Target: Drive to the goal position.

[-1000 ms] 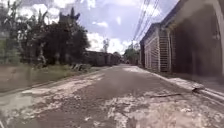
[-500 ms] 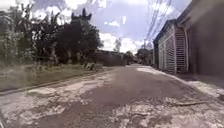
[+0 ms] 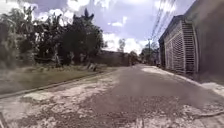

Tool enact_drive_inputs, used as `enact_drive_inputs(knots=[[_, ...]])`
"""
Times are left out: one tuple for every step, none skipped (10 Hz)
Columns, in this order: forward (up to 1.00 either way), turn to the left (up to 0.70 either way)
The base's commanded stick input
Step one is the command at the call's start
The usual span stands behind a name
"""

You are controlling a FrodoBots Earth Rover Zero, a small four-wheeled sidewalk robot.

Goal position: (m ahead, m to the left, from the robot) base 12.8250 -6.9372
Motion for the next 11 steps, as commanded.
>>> enact_drive_inputs(knots=[[0.70, 0.00], [0.70, 0.00], [0.70, 0.00], [0.70, 0.00], [0.70, 0.00], [0.70, 0.00], [0.70, 0.00], [0.70, 0.00], [0.70, 0.00], [0.70, 0.00], [0.70, 0.00]])
